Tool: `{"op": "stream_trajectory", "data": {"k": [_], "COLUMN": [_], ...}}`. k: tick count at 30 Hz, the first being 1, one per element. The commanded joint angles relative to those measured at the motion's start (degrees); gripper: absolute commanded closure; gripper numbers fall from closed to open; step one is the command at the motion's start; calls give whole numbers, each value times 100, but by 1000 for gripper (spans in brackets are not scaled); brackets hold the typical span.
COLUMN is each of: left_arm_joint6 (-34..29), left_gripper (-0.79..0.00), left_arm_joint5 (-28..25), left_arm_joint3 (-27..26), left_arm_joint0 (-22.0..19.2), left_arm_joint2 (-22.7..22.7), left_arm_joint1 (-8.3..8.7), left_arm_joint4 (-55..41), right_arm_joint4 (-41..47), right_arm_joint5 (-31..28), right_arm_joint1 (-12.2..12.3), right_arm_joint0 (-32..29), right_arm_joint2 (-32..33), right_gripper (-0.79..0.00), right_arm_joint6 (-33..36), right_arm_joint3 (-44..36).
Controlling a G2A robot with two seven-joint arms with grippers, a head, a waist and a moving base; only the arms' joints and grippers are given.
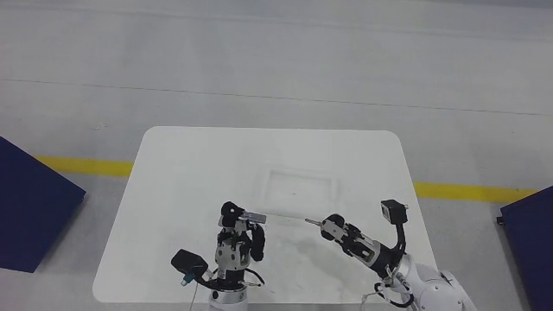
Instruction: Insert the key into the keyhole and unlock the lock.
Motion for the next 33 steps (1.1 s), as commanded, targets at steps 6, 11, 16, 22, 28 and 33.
{"op": "stream_trajectory", "data": {"k": [6,11,16,22,28,33], "left_arm_joint6": [456,637,652,652,652,652], "left_gripper": [0,0,0,0,0,0], "left_arm_joint5": [231,237,234,234,234,234], "left_arm_joint3": [354,574,620,620,620,620], "left_arm_joint0": [-193,-274,-290,-290,-290,-290], "left_arm_joint2": [260,349,375,375,375,375], "left_arm_joint1": [-248,-387,-412,-412,-412,-412], "left_arm_joint4": [-159,-248,-229,-229,-229,-229], "right_arm_joint4": [98,407,556,556,556,771], "right_arm_joint5": [149,259,364,364,364,626], "right_arm_joint1": [-47,-56,-55,-55,-55,-65], "right_arm_joint0": [29,120,199,199,199,324], "right_arm_joint2": [-369,-542,-611,-611,-611,-743], "right_gripper": [0,0,0,0,0,0], "right_arm_joint6": [-191,-38,92,92,92,226], "right_arm_joint3": [12,77,146,146,146,215]}}
